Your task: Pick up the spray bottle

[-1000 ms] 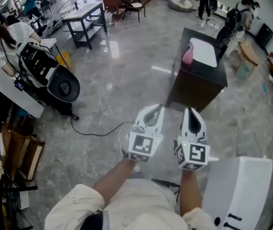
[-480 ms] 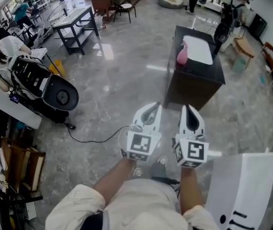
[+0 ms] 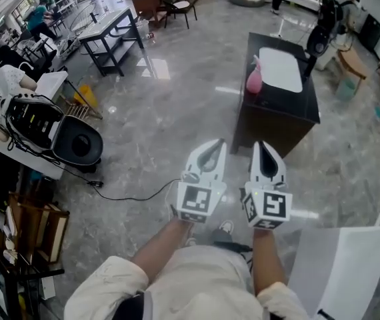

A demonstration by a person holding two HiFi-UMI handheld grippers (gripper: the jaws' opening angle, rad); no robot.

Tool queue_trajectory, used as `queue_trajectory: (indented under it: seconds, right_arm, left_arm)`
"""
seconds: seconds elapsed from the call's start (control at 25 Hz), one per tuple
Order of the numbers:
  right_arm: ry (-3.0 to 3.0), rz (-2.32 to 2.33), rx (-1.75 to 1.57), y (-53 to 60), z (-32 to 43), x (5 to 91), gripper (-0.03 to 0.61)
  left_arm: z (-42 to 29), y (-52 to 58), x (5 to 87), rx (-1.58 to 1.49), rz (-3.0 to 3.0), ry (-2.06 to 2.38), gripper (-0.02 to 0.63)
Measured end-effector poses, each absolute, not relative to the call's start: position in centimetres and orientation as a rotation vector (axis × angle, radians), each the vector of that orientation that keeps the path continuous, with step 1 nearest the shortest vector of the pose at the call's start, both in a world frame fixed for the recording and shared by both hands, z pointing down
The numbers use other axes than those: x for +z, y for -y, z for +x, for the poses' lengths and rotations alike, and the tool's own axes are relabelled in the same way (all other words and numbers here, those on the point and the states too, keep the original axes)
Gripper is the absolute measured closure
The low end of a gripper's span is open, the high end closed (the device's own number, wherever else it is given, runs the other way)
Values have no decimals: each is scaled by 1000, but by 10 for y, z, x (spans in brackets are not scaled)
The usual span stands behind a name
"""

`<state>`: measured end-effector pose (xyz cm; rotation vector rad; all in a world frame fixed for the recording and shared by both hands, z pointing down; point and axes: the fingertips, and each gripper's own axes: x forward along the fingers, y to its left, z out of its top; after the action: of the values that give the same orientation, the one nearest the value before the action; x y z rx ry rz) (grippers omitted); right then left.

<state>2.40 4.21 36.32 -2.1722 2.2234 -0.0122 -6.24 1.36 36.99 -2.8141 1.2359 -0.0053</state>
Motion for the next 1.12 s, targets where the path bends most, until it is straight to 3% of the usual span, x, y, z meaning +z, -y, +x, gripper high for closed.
queue_trajectory:
  seconds: [0.52, 1.12]
  right_arm:
    - [-2283, -2123, -26, 14, 132, 366, 572]
    - [-2281, -2142, 46, 66, 175, 363, 572]
  left_arm:
    - [38, 44, 367, -56, -2755, -1314, 612]
    - [84, 102, 374, 0, -2792, -1308, 612]
